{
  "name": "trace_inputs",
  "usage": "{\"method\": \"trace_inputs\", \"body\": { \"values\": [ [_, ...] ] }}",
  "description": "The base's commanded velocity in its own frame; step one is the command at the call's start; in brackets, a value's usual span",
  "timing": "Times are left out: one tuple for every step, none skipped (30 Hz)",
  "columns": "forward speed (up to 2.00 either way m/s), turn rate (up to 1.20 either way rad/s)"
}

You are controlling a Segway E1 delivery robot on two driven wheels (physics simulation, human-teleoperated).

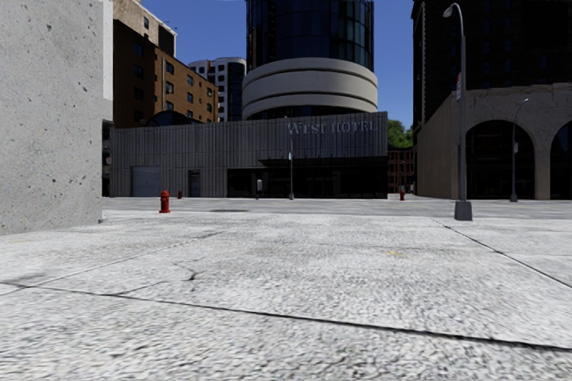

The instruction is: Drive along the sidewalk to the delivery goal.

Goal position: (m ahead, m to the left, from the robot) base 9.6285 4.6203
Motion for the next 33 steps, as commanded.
{"method": "trace_inputs", "body": {
  "values": [
    [1.96,0.44],
    [1.96,0.44],
    [1.96,0.43],
    [1.96,0.43],
    [1.96,0.43],
    [1.96,0.43],
    [1.96,0.43],
    [1.96,0.43],
    [1.96,0.43],
    [1.96,0.37],
    [1.96,0.22],
    [2.00,0.00],
    [2.00,0.00],
    [2.00,0.00],
    [2.00,0.00],
    [2.00,0.00],
    [2.00,0.00],
    [2.00,0.00],
    [2.00,0.00],
    [2.00,0.00],
    [2.00,0.00],
    [2.00,0.00],
    [2.00,0.00],
    [2.00,0.00],
    [2.00,0.00],
    [2.00,0.00],
    [2.00,0.00],
    [2.00,0.00],
    [2.00,0.00],
    [2.00,0.00],
    [2.00,0.00],
    [2.00,0.00],
    [2.00,0.00]
  ]
}}
